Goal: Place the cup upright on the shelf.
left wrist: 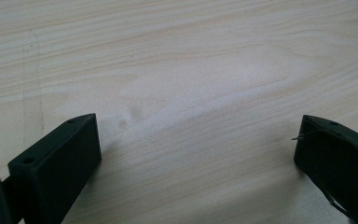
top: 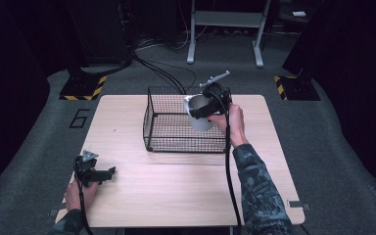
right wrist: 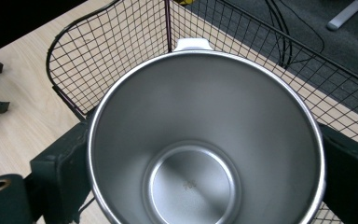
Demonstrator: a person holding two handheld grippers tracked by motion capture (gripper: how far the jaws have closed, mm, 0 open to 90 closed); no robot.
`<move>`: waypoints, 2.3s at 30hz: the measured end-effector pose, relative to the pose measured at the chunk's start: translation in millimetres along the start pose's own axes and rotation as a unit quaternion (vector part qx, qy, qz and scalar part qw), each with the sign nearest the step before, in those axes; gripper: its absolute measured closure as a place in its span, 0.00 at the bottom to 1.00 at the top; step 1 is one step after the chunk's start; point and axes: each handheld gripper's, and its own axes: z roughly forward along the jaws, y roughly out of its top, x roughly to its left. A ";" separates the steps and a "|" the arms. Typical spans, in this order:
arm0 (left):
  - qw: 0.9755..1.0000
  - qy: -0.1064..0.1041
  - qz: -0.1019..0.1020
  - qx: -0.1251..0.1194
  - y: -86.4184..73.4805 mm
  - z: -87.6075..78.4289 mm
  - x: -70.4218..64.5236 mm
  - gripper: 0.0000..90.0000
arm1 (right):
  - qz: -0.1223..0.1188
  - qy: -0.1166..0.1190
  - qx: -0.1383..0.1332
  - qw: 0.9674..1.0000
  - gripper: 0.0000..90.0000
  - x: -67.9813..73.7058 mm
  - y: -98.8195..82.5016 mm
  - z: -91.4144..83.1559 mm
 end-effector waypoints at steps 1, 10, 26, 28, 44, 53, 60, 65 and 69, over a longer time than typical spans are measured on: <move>1.000 0.000 0.000 0.000 0.0 0.0 0.0 0.00 | 0.003 -0.001 0.001 1.000 0.07 -0.1 1.1 3.4; 1.000 0.000 0.001 0.000 0.1 0.0 0.2 0.00 | 0.013 -0.006 0.016 1.000 0.07 -6.1 5.1 24.0; 1.000 -0.001 0.001 0.000 0.1 0.0 0.2 0.00 | 0.024 -0.010 0.043 0.999 0.07 -8.9 8.3 55.4; 1.000 -0.001 0.001 0.000 0.1 0.0 0.2 0.00 | 0.029 -0.011 0.046 0.998 0.07 -11.0 7.8 59.8; 1.000 -0.001 -0.005 -0.001 -0.2 0.2 -0.7 0.00 | 0.048 -0.018 0.073 0.996 0.07 -19.7 1.1 82.9; 1.000 -0.001 -0.005 -0.001 -0.2 0.2 -0.7 0.00 | 0.060 -0.017 0.083 0.995 0.07 -19.7 -6.3 99.9; 1.000 -0.001 -0.005 -0.001 -0.2 0.2 -0.7 0.00 | 0.071 -0.014 0.083 0.994 0.07 -20.3 -10.0 106.1; 1.000 -0.001 -0.005 -0.001 -0.2 0.2 -0.7 0.00 | 0.074 -0.014 0.090 0.993 0.07 -20.3 -12.0 109.2; 1.000 -0.001 -0.005 -0.001 -0.2 0.2 -0.7 0.00 | 0.077 -0.013 0.097 0.992 0.07 -19.6 -13.8 115.2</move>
